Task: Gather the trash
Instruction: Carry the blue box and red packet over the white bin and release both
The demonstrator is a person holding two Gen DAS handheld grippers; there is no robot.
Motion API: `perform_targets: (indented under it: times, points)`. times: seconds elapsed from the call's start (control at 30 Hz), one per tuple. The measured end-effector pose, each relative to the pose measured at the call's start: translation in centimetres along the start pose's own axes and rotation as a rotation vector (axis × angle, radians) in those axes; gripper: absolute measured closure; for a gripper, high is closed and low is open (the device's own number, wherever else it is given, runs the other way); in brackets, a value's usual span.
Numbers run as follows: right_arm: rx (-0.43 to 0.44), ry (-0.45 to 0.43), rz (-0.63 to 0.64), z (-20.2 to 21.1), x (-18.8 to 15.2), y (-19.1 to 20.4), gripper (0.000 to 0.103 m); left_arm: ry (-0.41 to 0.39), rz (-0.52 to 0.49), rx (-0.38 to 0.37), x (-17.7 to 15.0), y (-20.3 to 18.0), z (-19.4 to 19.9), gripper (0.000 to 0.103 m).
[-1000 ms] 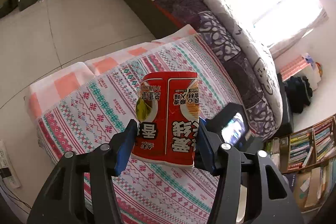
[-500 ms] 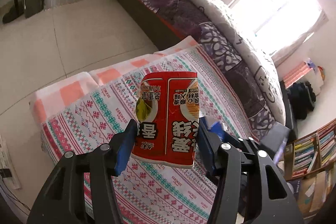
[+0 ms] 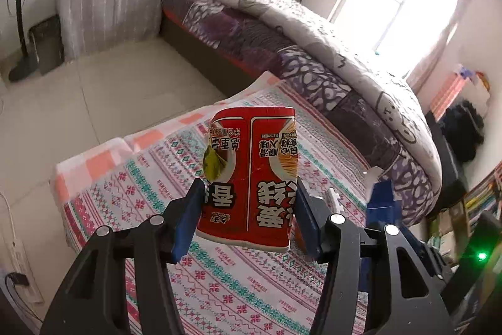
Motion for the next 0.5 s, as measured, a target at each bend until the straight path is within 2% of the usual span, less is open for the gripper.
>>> perform_targets:
  times: [0.1,0.23,0.5]
  points:
    - [-0.058,-0.029,-0.020,1.3,-1.0,-1.2,0.047,-0.028,-0.034,0.006,-0.9,-1.6,0.5,0.048]
    - [-0.085,-0.036,-0.087,2.8,-2.4,-3.4,0.047,-0.057,-0.091,0.003,-2.3,-4.2,1.0,0.048]
    - [-0.130,-0.066,-0.214,4.3,-4.9,-8.0,0.046,-0.053,-0.192,-0.021,-5.3,-8.6,0.8,0.048]
Point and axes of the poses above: each gripper's, at about its wrist camera, not at the fingertips, and z roughly against the way its jaws point, y to its left, x to its top, the point moved 5 cm from there along -z, roughly the way its jaws point, and after that the axes turned 8 degrees about x, right-handed, at the moved point
